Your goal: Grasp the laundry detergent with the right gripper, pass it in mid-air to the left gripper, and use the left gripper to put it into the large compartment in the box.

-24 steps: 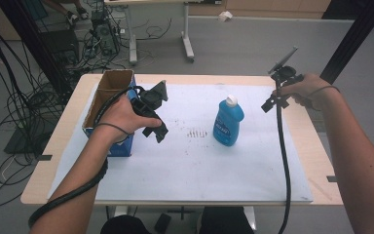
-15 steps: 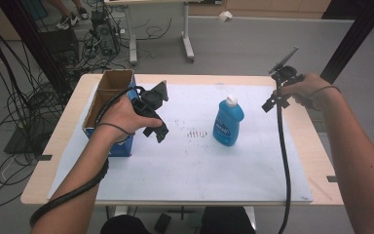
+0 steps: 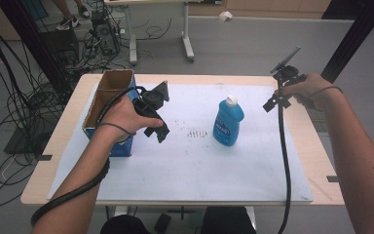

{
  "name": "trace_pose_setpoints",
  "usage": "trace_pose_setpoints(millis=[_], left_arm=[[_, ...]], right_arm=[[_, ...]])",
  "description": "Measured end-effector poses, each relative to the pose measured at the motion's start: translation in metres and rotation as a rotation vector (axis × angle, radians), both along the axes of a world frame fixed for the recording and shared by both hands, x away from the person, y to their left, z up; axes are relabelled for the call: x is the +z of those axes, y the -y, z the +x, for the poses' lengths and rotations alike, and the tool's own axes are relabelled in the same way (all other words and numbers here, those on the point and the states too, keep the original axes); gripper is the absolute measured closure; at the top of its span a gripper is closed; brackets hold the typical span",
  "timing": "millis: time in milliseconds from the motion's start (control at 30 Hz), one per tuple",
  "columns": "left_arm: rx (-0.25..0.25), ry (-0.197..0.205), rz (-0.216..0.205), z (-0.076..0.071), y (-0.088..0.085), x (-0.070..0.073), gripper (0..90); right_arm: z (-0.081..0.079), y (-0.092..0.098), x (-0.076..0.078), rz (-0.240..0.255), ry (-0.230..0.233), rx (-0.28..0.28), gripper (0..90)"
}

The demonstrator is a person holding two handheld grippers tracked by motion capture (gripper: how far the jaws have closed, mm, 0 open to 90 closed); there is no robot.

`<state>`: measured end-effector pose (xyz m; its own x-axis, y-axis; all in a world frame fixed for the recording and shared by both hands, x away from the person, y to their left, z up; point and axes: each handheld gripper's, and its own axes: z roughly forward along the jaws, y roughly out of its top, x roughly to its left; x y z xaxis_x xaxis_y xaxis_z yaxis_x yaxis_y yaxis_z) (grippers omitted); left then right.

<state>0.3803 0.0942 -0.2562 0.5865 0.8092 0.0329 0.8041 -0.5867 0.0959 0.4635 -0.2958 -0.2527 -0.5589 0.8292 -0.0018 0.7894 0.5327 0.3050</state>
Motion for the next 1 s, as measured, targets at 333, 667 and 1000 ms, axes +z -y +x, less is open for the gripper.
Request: trace_pose_setpoints(millis=[333, 667, 1000], left_arm=[[0.003, 0.004, 0.005, -0.001, 0.001, -0.001, 9.5], [0.01, 0.0, -0.005, -0.002, 0.001, -0.004, 9.4], [0.017, 0.007, -0.011, -0.004, 0.002, -0.009, 9.4]], right_arm=[[-0.001, 0.002, 0.001, 0.0, 0.002, -0.004, 4.6], [-0.005, 0.006, 0.001, 0.025, 0.004, -0.009, 4.7], [-0.012, 0.008, -0.005, 0.029, 0.009, -0.007, 4.7]])
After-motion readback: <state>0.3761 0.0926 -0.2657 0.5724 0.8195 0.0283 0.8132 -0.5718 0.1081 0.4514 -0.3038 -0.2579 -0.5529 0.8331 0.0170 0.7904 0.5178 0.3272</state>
